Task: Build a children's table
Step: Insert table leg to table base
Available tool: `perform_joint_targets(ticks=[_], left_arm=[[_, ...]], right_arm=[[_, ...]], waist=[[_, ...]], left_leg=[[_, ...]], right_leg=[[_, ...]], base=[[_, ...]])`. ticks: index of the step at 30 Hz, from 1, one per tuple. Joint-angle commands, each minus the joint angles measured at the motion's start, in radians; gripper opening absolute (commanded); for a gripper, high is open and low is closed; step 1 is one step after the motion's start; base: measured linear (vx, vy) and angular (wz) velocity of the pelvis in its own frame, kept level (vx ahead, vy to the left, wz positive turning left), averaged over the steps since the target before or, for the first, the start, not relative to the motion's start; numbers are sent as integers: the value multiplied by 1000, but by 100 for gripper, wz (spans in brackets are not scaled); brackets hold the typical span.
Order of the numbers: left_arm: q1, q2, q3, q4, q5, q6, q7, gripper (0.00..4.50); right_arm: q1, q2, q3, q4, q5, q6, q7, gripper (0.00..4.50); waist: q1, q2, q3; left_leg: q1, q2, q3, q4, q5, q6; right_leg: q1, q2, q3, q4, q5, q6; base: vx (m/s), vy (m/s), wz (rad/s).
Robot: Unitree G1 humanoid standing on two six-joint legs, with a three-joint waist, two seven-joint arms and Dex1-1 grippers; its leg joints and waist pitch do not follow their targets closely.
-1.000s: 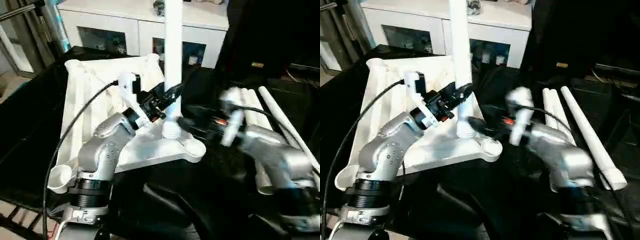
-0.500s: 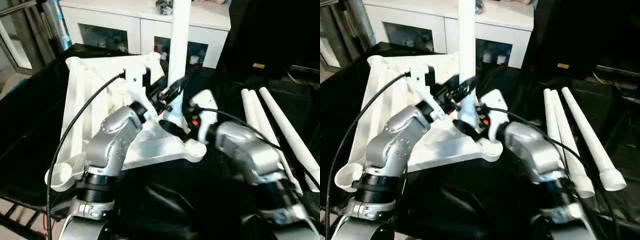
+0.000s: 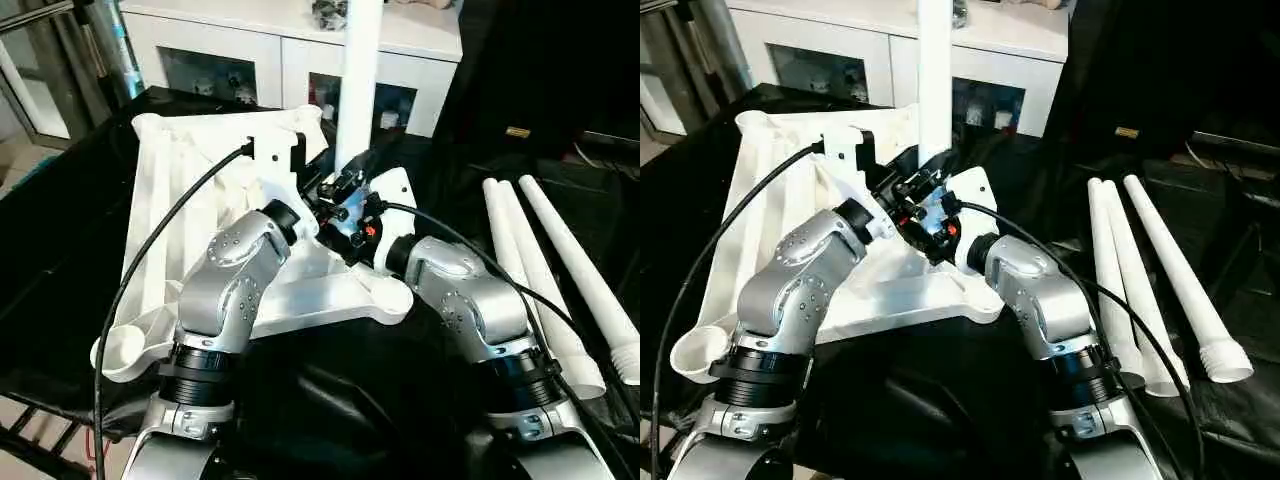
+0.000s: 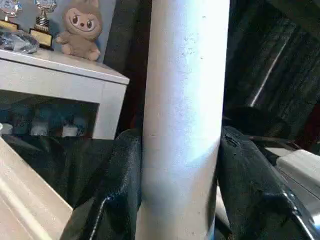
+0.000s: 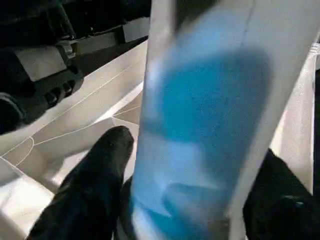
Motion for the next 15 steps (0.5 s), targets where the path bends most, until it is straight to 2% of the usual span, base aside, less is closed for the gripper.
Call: perform_joint_targets(ticks=[1, 2, 6, 7, 8, 10, 13, 15], left_arm=[[-19, -1, 1, 3, 11, -4, 20, 196], [-19, 0, 3, 2, 9, -3, 24, 196], [-15, 0, 5, -4, 8, 1, 25, 196], [-12, -3, 14, -10, 2, 6, 35, 196], [-12, -3, 14, -10, 2, 6, 35, 196], [-8, -5, 18, -27, -31, 34, 16, 252], [8, 0, 14, -59, -75, 53, -32, 275], [15, 12, 15, -71, -106, 62, -74, 302]], right_arm=[[7, 4, -8, -14, 14, -1, 0, 267], [11, 9, -9, -15, 16, -1, 5, 263], [13, 13, -8, -15, 21, 2, 14, 261], [11, 16, -9, -12, 24, 2, 20, 261], [11, 16, -9, -12, 24, 2, 20, 261], [9, 14, -8, -10, 31, 1, 35, 261], [18, -1, -9, -20, 57, -1, 89, 260], [35, -21, -14, -47, 93, -3, 155, 260]], waist=[[-1, -10, -78], [-1, -13, -78], [-1, -15, -77], [-1, -20, -77], [0, -17, -77], [-1, -18, -78], [0, -19, -78], [3, -14, -78]], left_leg=[[19, 41, -8, -63, -62, 21], [19, 42, -8, -63, -63, 23], [21, 43, -8, -64, -68, 19], [21, 43, -8, -65, -72, 17], [22, 43, -9, -65, -74, 15], [22, 44, -9, -66, -78, 8], [22, 44, -9, -65, -85, 12], [23, 44, -9, -64, -81, 16]], right_leg=[[54, -65, 32, -50, -16, -194], [54, -66, 32, -50, -20, -194], [52, -65, 31, -52, -36, -190], [52, -65, 31, -52, -39, -189], [51, -66, 31, -51, -39, -189], [51, -65, 31, -50, -27, -191], [53, -66, 31, -49, -13, -199], [53, -66, 32, -48, 0, -203]], base=[[0, 0, 0], [0, 0, 0], [0, 0, 0], [0, 0, 0], [0, 0, 0], [0, 0, 0], [0, 0, 0], [0, 0, 0]])
